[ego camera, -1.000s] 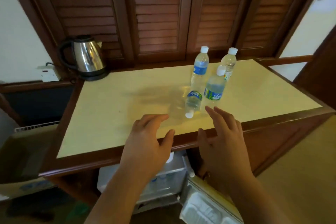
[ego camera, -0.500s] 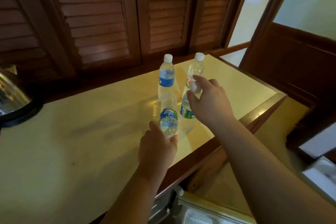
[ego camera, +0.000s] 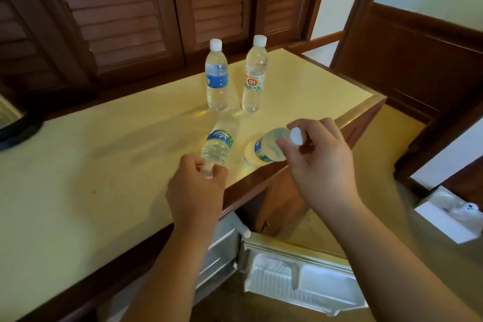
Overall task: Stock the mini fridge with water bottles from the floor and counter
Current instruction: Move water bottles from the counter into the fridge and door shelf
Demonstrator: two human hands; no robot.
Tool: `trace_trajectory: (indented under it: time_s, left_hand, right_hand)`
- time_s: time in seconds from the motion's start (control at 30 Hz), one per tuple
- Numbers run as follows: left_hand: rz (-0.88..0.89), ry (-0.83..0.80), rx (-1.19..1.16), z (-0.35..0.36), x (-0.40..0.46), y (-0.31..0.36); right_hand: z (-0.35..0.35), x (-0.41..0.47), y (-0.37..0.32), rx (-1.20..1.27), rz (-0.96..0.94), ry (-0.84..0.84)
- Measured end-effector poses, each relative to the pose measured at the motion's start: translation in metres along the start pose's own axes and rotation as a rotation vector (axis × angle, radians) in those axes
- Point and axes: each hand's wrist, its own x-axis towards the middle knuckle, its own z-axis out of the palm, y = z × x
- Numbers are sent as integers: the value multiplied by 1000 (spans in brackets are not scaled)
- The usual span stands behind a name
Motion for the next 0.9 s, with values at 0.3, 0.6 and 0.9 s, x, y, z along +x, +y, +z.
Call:
trace_trajectory:
  time_s: [0.3, 0.6, 0.9]
  left_hand:
    - [185, 199, 80, -74, -111, 17]
    - [289, -106, 187, -77, -211, -32]
    - [42, -494, 290, 42, -282, -189]
  right_hand:
    - [-91, -121, 38, 64, -55, -81]
    - [-28, -272, 129, 115, 204, -234]
    - [98, -369, 219, 48, 382, -274]
